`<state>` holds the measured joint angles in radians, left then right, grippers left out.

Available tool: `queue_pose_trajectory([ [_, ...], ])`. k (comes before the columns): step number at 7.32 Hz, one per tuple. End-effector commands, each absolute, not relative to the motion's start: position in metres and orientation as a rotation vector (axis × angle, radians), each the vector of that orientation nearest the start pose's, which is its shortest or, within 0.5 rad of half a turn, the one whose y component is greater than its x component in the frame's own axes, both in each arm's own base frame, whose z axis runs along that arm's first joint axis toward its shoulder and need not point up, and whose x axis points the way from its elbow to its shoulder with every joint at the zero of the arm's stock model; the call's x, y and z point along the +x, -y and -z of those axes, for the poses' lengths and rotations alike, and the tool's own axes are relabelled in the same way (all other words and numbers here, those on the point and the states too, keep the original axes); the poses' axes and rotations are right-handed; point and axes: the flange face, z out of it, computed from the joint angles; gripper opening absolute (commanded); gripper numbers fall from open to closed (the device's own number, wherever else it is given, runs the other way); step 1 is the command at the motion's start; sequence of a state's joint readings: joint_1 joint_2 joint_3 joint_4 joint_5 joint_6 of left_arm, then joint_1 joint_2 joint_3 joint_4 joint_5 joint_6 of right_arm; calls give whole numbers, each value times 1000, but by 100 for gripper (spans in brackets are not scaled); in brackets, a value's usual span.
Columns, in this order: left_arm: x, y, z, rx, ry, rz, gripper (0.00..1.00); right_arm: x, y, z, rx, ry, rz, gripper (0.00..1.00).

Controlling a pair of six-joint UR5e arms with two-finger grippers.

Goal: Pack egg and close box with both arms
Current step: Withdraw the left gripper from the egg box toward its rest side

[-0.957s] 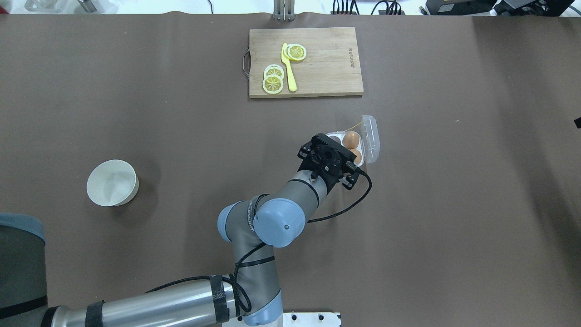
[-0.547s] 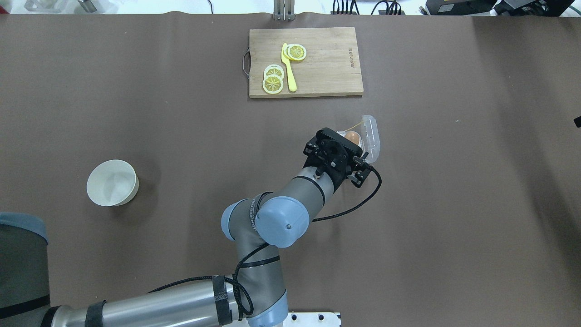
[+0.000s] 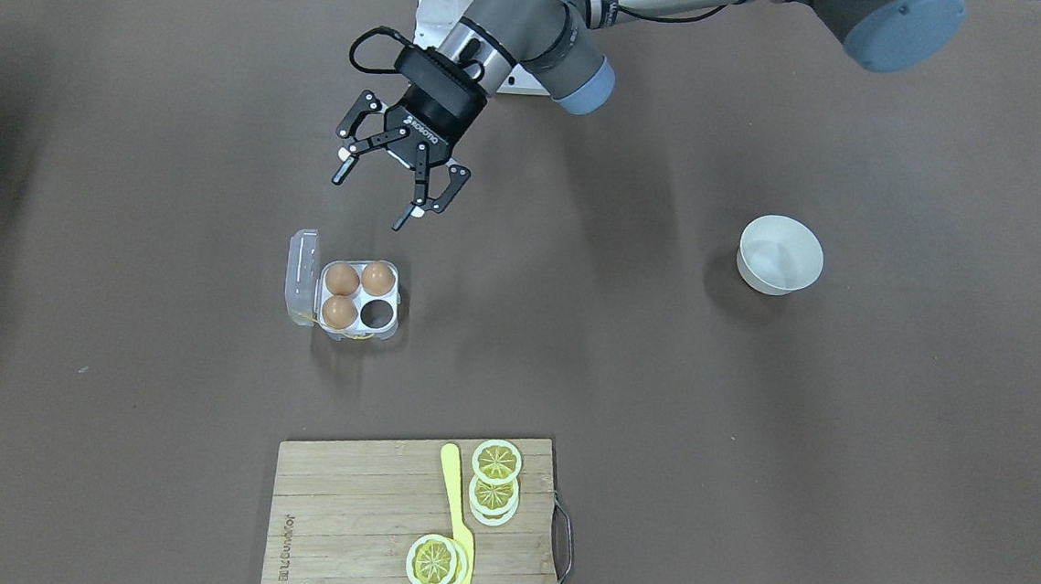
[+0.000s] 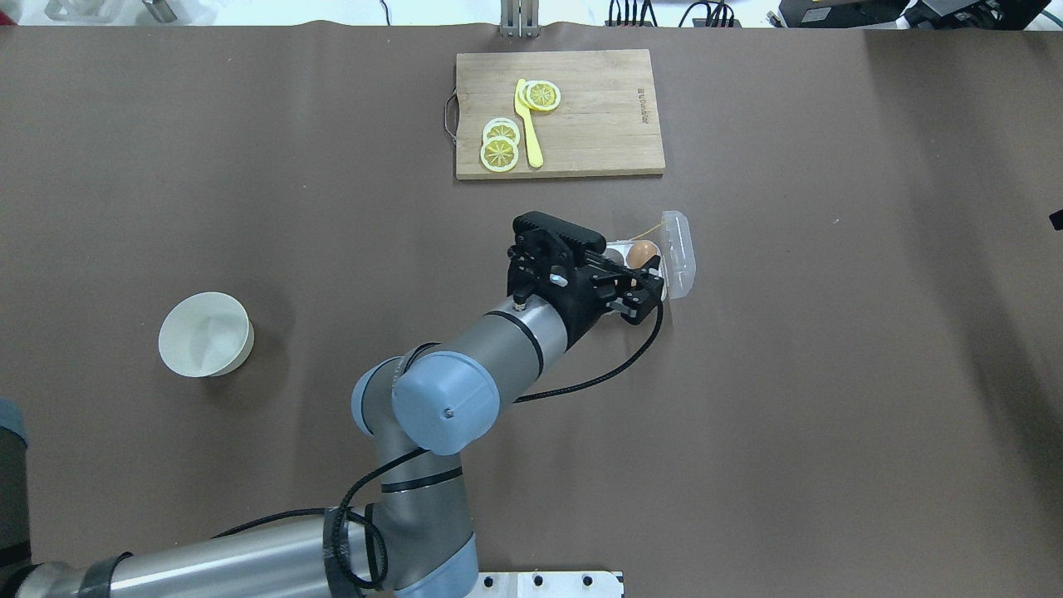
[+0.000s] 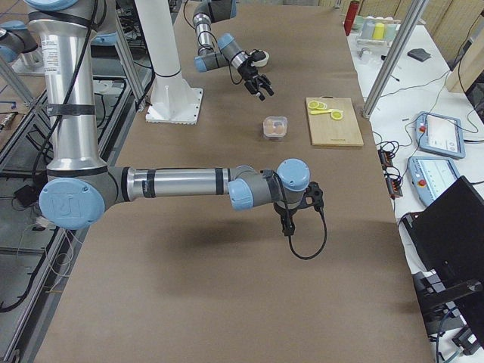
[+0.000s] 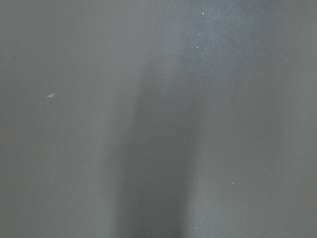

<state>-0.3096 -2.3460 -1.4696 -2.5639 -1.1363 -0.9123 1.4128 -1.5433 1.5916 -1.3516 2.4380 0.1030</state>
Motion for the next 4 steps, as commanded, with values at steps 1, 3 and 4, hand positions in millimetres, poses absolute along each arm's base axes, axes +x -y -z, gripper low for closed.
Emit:
queue_pose_trajectory([
  [1,549,418,-147,917,-1246,148,98,-25,524,-598,148,887,172,100],
  [3,447,468,-175,645,-1075,43,98,-25,529,-594,162,868,173,100],
  [4,383,504,-187,498,-1017,25,98,-25,531,-591,168,865,169,100],
])
